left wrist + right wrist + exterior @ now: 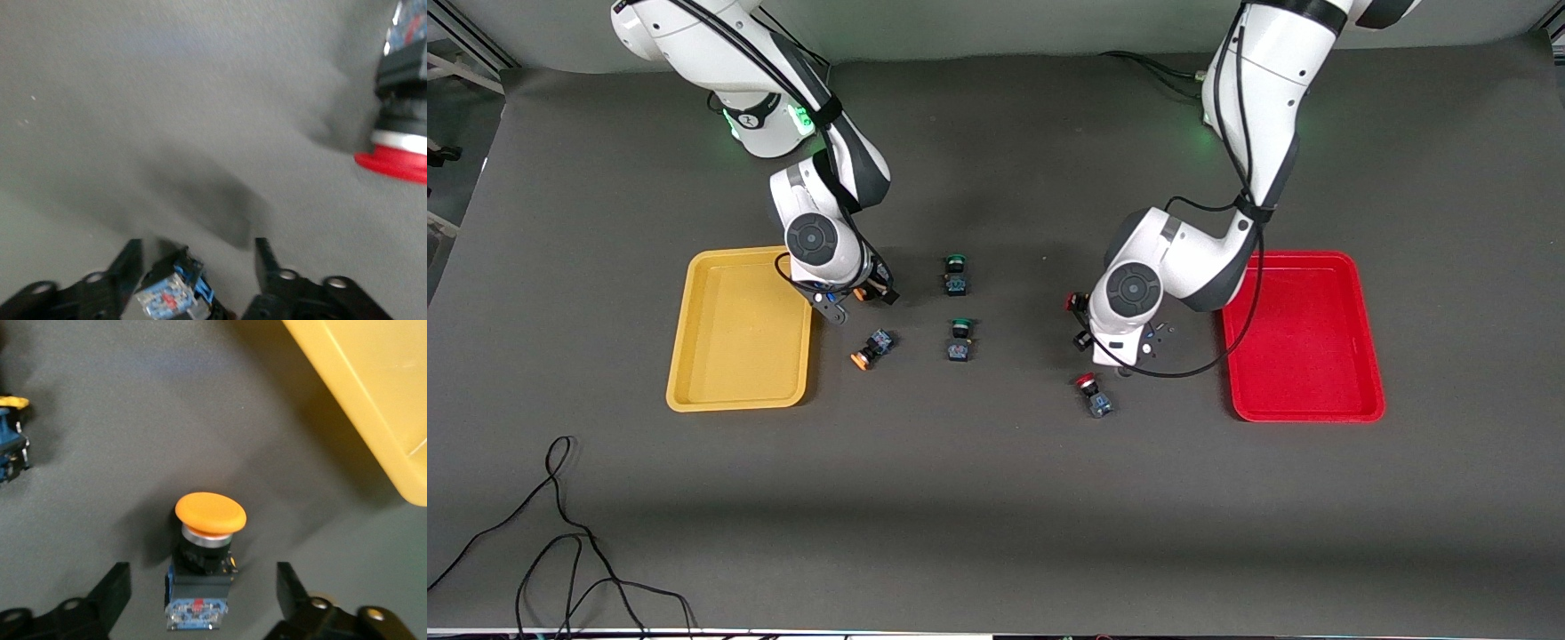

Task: Place red and yellow buttons in trays
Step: 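Grasp the yellow button with the right gripper while the left gripper grasps the red button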

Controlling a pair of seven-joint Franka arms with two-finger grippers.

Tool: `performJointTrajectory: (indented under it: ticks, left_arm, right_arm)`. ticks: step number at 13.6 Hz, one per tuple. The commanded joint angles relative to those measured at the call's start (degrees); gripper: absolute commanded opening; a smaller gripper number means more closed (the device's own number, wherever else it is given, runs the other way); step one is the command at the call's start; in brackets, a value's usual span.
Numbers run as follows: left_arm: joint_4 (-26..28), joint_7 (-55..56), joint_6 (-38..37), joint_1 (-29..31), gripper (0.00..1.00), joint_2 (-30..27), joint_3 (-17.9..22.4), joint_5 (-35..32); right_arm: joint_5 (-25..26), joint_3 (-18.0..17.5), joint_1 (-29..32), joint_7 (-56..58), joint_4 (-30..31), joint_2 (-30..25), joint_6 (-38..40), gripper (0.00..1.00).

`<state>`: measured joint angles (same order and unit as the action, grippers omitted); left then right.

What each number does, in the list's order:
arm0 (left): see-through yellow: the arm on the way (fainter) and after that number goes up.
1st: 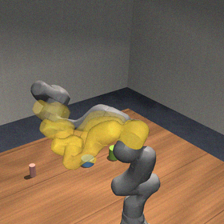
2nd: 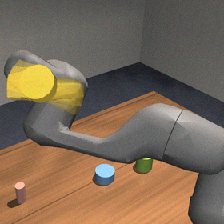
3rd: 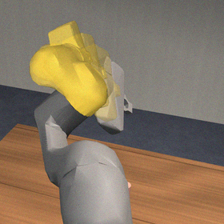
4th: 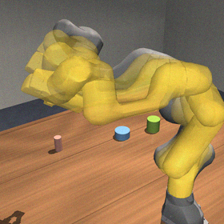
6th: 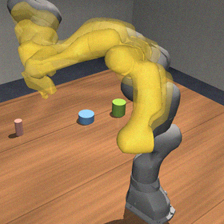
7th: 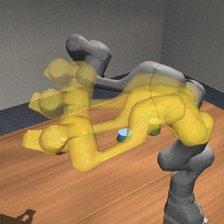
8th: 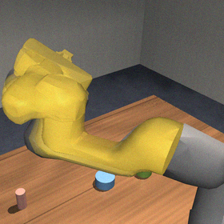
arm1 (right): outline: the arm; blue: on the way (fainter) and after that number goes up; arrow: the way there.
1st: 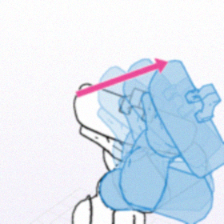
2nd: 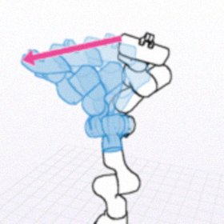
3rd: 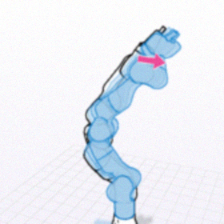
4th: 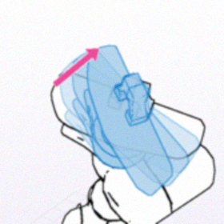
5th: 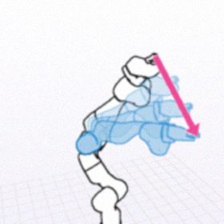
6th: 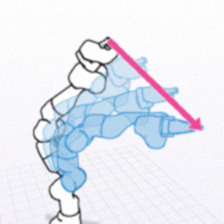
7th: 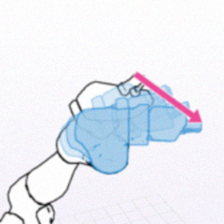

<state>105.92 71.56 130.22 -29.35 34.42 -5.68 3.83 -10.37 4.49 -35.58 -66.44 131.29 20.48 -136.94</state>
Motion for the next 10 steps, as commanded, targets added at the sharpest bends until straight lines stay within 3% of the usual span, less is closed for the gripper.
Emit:
performJointTrajectory:
  ticks: [1,2,3,4,5,9,10]
  left_arm:
    - [-0.6,1.3,-0.5,-1.2,0.00,0.0,0.5,0.1]
    - [-0.6,1.4,-0.8,-1.2,0.00,-0.1,0.1,0.1]
    - [-0.8,1.2,-1.4,-1.2,0.00,-0.4,0.1,0.1]
    - [-0.9,0.7,-1.6,-0.8,0.00,-1.3,0.1,0.0]
    - [-1.2,0.4,-3.5,-0.4,0.00,-2.4,0.3,-0.5]
    - [-9.7,-7.0,-21.0,5.3,0.00,-4.8,0.2,0.0]
    - [-10.1,-7.1,-21.9,5.7,0.55,-4.8,0.1,0.6]
  right_arm:
    - [-1.3,0.2,-0.5,-0.7,0.3,0.2,-1.3,0.51]
    - [-1.3,0.1,-0.9,-0.8,0.3,0.2,-1.3,0.23]
    - [-1.3,0.1,-1.1,-0.8,0.3,0.2,-1.3,0.06]
    - [-1.3,0.2,-1.1,-0.9,0.2,0.2,-1.2,0.00]
    - [-1.3,0.2,-1.0,-1.0,0.2,0.1,-1.1,0.00]
    - [-1.3,0.4,-1.0,-1.0,-0.3,-2.7,2.7,0.00]
    - [-1.3,0.9,-0.8,-0.3,-0.9,-5.0,5.9,0.00]
